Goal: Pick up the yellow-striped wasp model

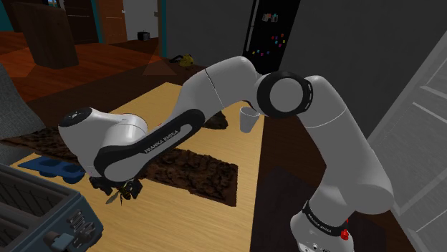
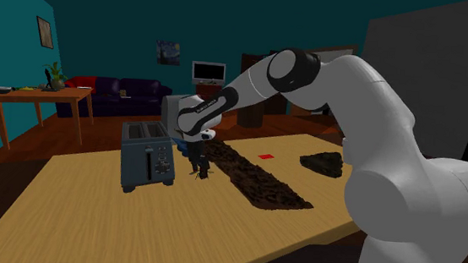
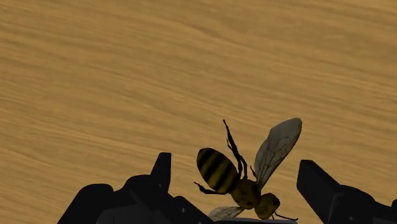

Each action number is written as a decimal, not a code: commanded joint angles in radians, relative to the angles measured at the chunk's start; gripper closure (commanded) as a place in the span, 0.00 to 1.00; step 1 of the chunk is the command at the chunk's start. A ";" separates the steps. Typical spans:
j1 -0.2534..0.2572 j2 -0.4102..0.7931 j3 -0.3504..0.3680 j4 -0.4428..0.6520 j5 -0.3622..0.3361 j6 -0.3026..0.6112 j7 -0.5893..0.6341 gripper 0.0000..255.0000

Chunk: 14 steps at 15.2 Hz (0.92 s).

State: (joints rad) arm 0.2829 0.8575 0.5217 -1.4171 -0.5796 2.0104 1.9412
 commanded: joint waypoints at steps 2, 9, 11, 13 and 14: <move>-0.001 0.001 -0.001 -0.004 -0.002 0.004 0.001 1.00; 0.001 0.002 -0.001 -0.002 -0.002 0.003 0.003 1.00; -0.001 -0.005 0.002 0.002 0.002 -0.006 -0.001 1.00; -0.004 -0.021 0.008 0.002 0.009 -0.022 -0.006 1.00; -0.006 -0.028 0.010 0.003 0.013 -0.030 -0.009 1.00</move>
State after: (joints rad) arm 0.2793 0.8386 0.5293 -1.4139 -0.5702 1.9884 1.9343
